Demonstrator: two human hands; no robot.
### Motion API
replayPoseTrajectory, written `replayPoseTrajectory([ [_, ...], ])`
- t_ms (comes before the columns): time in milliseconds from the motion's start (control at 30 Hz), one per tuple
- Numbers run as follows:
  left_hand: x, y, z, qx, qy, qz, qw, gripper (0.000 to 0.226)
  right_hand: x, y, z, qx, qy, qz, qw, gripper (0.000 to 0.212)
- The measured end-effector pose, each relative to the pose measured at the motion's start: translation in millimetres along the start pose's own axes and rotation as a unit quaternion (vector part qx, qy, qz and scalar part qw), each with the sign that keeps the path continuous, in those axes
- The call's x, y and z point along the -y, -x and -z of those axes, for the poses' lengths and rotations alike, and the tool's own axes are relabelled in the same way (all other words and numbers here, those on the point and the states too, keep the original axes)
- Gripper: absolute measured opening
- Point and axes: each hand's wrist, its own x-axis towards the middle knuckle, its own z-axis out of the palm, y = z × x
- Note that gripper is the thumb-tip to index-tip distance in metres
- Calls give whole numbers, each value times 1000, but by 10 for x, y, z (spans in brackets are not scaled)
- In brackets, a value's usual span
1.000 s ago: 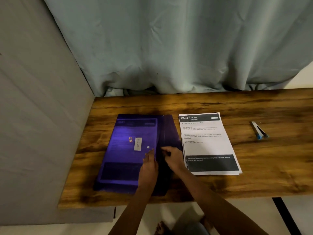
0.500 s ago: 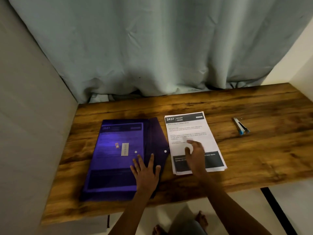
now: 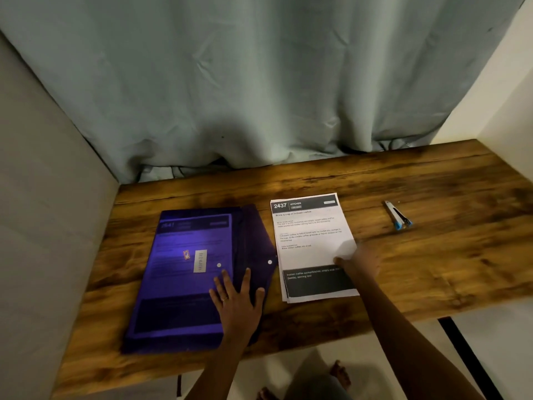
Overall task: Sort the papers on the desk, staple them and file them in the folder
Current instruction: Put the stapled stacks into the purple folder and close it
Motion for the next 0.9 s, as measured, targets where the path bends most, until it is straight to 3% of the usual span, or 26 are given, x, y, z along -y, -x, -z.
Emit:
replayPoseTrajectory([
  [167,-26,-5,1,-12,11,10,1000,108,13,-2,14,-34,-36,-7,999,86],
  [367,-45,-24,59,-5,1,22,1000,119,-54,-18,80,-35,-197,9,980,29],
  [533,-54,-59,39,-8,-1,32,999,118,-118,-91,333,122,-318,2,940,37],
  [633,-68,-69,42,-12,1,34,999,119,-137,-115,482,211,-329,18,920,33],
  [733,-83,-66,44,-9,-5,35,999,120,-126,-130,486,230,-324,46,916,25],
  [900,-102,-61,48,-14,-8,41,999,120,-76,-126,459,215,-294,21,931,27],
])
